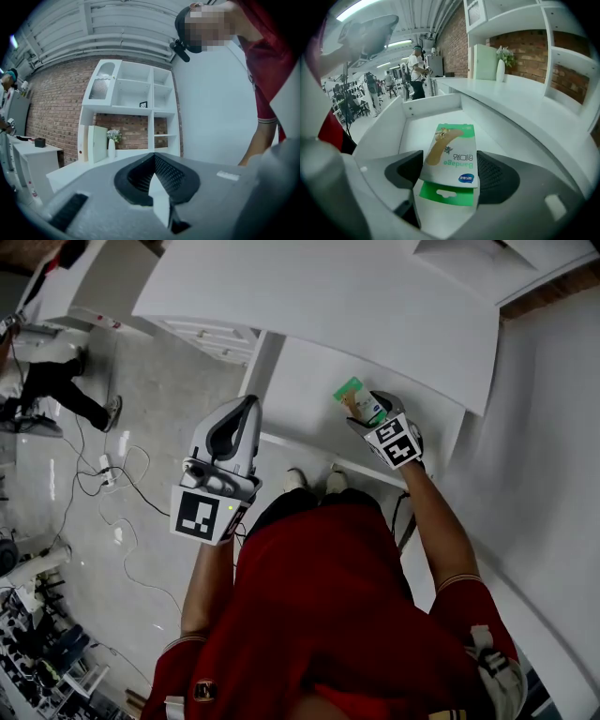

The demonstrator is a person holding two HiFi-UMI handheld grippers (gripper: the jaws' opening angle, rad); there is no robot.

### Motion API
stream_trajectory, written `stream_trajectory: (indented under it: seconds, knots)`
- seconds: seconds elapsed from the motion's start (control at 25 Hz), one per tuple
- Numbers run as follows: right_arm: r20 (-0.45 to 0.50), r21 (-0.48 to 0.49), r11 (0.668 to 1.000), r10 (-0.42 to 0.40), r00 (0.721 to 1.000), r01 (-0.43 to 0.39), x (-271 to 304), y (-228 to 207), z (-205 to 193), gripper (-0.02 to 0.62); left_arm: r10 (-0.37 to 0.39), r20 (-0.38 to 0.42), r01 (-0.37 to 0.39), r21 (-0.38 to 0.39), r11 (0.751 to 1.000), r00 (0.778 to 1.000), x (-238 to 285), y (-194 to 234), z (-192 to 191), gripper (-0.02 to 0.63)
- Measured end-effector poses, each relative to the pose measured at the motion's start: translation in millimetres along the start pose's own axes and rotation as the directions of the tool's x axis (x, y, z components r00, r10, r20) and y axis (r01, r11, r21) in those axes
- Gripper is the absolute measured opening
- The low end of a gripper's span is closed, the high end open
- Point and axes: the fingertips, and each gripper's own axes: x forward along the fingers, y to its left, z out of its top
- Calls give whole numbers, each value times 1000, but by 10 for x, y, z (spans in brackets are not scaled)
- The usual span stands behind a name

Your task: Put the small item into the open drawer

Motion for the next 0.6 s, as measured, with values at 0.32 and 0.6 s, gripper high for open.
stream_trajectory:
  seconds: [0.32,0.6]
  knots:
    - [-70,29,999,18,997,-16,257,-21,-211,367,30,-32,-30,11,999,999,-73,33,-17,0]
    - [-113,45,999,35,993,-30,438,-16,-371,371,43,-46,-42,26,999,998,-127,35,-62,0]
